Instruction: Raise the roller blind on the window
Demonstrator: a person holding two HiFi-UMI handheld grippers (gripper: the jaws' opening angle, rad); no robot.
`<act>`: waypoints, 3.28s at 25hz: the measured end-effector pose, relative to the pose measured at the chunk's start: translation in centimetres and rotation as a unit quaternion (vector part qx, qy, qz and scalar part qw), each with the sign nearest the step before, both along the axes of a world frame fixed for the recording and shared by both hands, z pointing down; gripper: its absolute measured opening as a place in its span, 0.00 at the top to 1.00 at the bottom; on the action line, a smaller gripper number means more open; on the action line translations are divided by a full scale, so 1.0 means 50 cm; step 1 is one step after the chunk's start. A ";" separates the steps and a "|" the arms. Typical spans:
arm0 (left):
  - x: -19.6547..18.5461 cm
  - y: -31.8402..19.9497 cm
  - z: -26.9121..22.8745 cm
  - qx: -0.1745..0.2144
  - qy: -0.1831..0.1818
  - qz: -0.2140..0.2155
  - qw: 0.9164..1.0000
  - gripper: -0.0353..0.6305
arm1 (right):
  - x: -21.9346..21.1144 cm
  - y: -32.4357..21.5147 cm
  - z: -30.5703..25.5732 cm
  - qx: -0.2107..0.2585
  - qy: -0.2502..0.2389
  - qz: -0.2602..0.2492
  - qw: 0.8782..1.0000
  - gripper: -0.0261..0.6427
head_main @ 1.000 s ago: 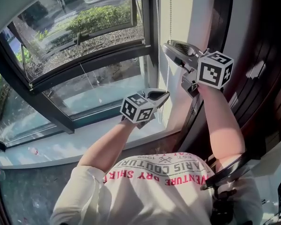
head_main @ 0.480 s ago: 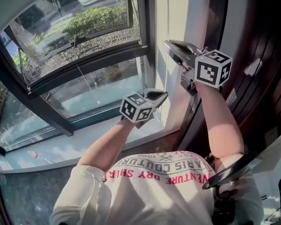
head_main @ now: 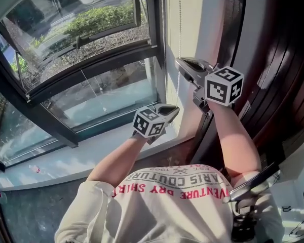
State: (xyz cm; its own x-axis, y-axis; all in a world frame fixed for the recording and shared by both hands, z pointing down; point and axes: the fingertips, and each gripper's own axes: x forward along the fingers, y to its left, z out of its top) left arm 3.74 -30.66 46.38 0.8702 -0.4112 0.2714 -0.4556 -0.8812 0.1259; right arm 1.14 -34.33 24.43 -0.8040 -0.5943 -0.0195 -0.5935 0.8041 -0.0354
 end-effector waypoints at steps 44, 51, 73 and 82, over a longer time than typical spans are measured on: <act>-0.021 0.015 -0.018 -0.027 0.070 0.055 0.996 0.83 | 0.009 0.012 0.278 -0.072 0.081 -0.005 0.994 0.94; -0.054 -0.025 -0.288 0.049 0.126 0.069 0.988 0.81 | 0.010 0.024 0.278 -0.075 0.075 -0.008 0.994 0.94; -0.005 -0.093 -0.534 0.094 0.145 0.027 0.985 0.94 | 0.005 0.047 0.271 -0.076 0.060 -0.009 0.995 0.94; -0.009 -0.096 -0.501 0.118 0.100 0.007 0.988 0.94 | -0.005 0.041 0.303 -0.086 0.086 -0.010 0.993 0.94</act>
